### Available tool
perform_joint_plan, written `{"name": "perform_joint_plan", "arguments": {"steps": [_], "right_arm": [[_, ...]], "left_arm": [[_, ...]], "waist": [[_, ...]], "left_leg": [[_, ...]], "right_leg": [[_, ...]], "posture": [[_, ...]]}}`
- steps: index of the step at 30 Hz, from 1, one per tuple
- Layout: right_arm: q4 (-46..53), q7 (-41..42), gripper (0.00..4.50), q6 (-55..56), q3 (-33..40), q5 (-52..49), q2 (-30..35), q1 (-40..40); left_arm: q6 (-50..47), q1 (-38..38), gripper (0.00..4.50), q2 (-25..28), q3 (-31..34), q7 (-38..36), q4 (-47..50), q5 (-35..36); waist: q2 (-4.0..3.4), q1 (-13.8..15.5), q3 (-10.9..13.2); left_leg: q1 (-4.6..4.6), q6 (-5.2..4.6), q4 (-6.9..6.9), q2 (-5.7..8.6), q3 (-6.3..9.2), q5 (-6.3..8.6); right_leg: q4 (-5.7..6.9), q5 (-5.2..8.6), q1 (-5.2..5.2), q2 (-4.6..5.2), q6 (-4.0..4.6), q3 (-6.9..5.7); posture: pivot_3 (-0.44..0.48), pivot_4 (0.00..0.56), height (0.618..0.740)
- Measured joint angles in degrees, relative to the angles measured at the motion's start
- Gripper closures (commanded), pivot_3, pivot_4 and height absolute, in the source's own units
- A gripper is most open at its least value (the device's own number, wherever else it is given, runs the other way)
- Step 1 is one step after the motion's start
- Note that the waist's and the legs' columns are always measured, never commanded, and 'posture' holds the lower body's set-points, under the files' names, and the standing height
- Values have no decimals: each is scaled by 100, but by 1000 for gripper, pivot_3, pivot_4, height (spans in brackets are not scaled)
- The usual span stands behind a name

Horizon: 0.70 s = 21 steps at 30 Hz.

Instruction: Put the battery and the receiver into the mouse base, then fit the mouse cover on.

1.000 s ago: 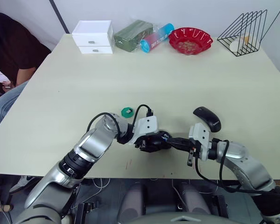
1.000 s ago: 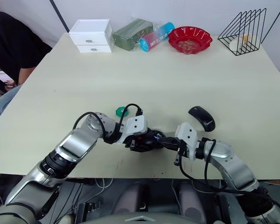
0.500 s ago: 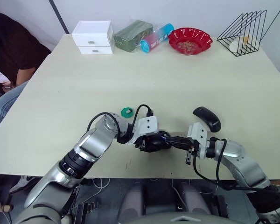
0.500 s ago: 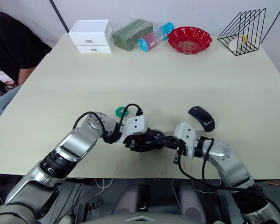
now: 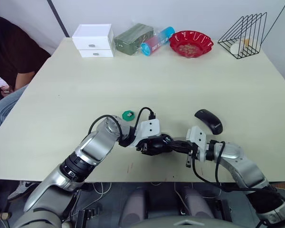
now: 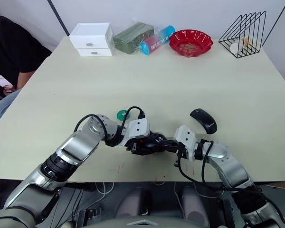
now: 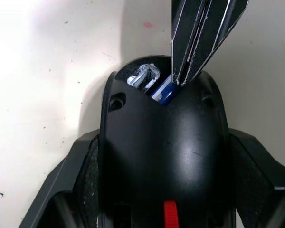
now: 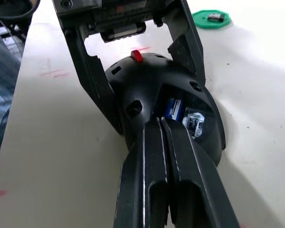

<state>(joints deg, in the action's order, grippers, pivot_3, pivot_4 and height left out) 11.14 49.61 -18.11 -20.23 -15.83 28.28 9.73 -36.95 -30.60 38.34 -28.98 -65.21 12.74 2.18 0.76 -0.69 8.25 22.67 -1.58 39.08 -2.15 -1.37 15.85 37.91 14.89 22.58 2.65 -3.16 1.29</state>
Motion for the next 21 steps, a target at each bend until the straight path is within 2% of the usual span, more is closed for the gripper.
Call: {"name": "perform_joint_plan", "arguments": {"steps": [6,16,21], "right_arm": [[170,-41,4473,-294,-23,12,100,40],[365,4,4473,-298,796,-376,363,-625],[635,471,4473,603,1453,-568,620,-1345]], "left_arm": [[-15,4,1524,-24,-40,28,-1,3],[-8,-3,1524,-36,-16,33,-20,22],[63,-35,1524,-101,-35,4,-97,24]], "waist": [[7,8,-37],[5,20,-32],[3,69,-27]], "left_leg": [[-3,0,0,0,1,0],[7,0,0,0,1,0],[16,0,0,1,1,1]], "right_leg": [[-3,2,-5,0,2,-2],[-5,2,1,0,2,-3],[-16,2,2,1,-1,-4]], "posture": [[0,150,740],[0,150,740],[0,150,740]]}}
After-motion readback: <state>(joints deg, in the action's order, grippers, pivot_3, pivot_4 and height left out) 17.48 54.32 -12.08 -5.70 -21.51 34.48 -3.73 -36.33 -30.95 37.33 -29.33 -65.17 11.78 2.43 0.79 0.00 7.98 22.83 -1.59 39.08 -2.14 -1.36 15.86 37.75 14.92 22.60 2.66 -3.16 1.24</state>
